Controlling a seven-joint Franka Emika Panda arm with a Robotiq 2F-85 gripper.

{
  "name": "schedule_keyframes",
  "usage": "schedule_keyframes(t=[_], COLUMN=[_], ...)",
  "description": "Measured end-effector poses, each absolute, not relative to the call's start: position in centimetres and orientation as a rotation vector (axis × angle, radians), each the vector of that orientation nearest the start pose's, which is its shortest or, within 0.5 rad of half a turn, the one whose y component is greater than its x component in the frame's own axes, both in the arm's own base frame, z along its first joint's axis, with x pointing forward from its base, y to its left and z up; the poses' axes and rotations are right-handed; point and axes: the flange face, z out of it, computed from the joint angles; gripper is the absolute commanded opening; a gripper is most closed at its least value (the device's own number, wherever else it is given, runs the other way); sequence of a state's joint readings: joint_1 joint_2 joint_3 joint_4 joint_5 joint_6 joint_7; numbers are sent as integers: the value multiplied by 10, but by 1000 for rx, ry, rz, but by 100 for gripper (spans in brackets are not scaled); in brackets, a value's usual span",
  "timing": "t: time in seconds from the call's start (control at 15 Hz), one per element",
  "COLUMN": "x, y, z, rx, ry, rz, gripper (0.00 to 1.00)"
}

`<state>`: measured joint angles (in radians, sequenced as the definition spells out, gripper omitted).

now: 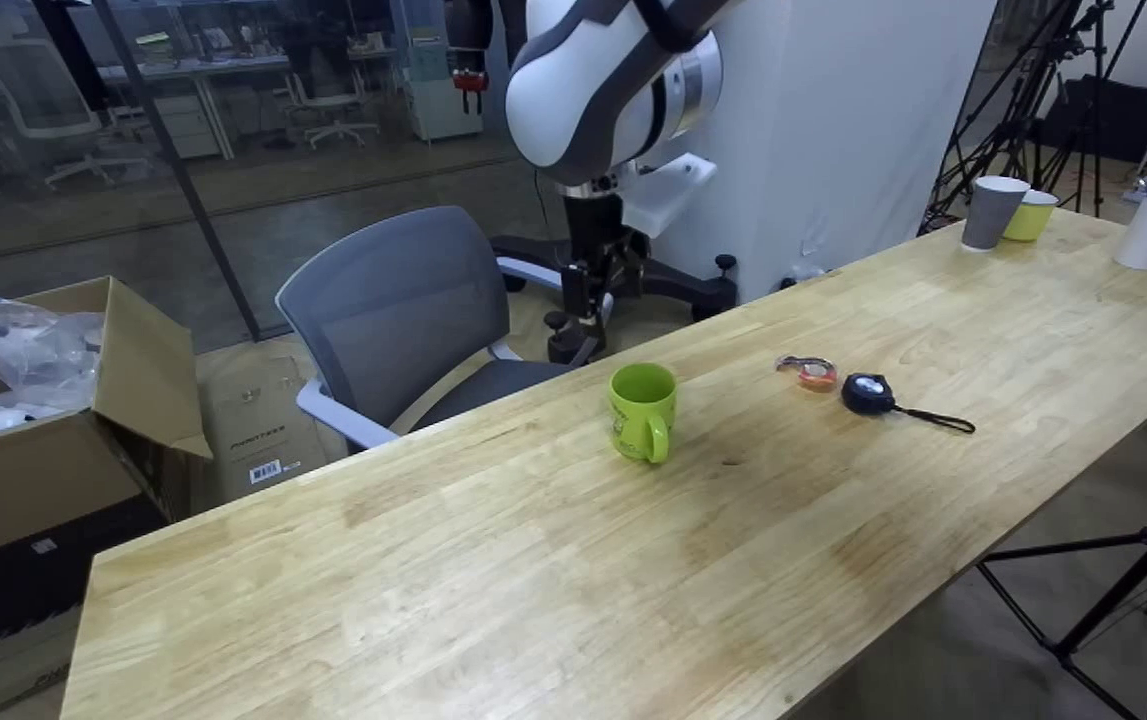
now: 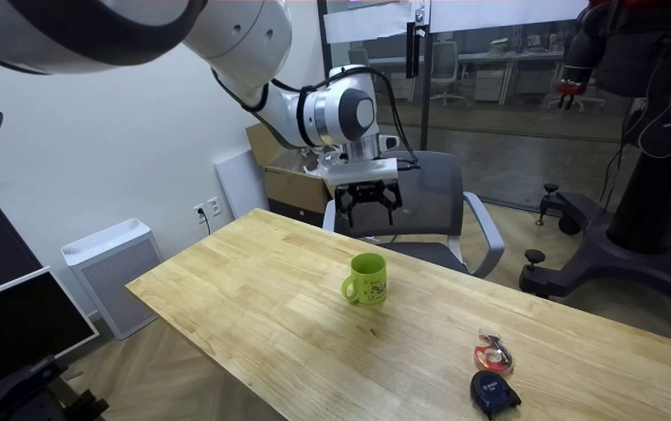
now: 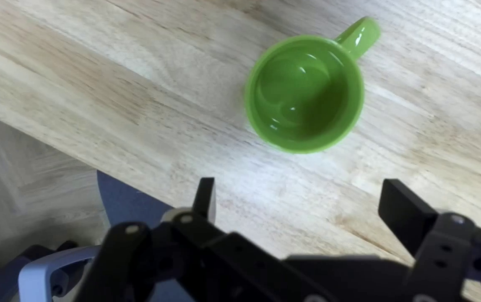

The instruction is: Move the green mug to the left

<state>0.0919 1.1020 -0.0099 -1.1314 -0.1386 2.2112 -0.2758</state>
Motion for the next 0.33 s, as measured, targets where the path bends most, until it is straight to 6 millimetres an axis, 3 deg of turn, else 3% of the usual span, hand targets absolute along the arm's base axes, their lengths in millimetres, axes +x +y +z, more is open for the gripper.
schedule_keyframes(t=[0.13, 0.33], x=[759, 757], y=[59, 60], z=[138, 130], rx=[-3179, -3175], ry=[-720, -723], rz=[43, 56], gripper=[100, 100])
